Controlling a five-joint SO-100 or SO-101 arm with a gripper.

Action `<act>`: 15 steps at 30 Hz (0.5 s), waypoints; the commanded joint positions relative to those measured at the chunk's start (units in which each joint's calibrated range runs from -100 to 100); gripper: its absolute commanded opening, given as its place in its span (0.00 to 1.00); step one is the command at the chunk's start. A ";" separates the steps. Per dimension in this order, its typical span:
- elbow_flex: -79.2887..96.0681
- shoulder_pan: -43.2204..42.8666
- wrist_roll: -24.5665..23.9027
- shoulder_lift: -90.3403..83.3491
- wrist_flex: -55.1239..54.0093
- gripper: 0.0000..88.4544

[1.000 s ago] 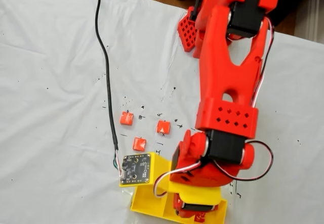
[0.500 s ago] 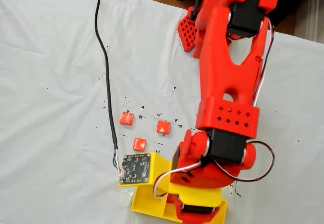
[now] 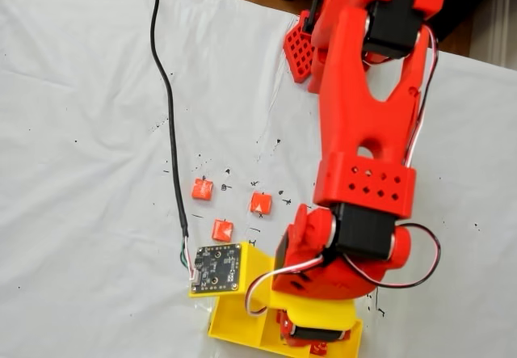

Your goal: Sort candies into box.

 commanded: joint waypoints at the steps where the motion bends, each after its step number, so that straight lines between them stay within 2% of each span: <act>1: 0.75 -1.71 1.03 -9.71 1.26 0.00; 8: 8.22 -4.16 2.20 -17.43 8.14 0.00; 15: 25.88 -8.23 3.86 -28.20 13.54 0.00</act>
